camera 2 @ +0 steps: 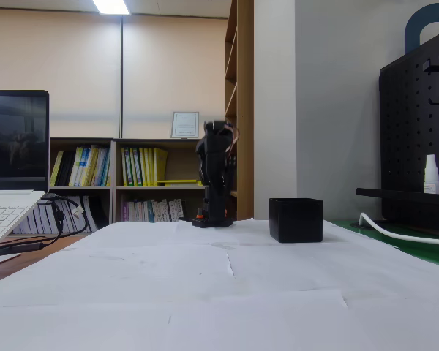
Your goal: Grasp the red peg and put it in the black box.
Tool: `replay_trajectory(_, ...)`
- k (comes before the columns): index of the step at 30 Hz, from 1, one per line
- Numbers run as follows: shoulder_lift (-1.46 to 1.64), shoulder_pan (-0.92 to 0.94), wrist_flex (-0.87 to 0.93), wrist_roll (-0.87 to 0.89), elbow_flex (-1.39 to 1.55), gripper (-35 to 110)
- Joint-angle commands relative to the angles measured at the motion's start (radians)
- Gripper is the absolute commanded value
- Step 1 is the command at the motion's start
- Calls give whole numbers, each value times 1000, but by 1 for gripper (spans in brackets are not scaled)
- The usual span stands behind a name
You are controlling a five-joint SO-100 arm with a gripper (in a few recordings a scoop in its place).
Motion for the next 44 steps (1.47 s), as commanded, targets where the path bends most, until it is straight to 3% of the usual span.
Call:
replay_trajectory(1, -184, -5, -67, 2, -176, 0)
replay_trajectory(9, -402, 51, -155, -69, -410, 0)
replay_trajectory(44, -403, 100, -155, -81, -416, 0)
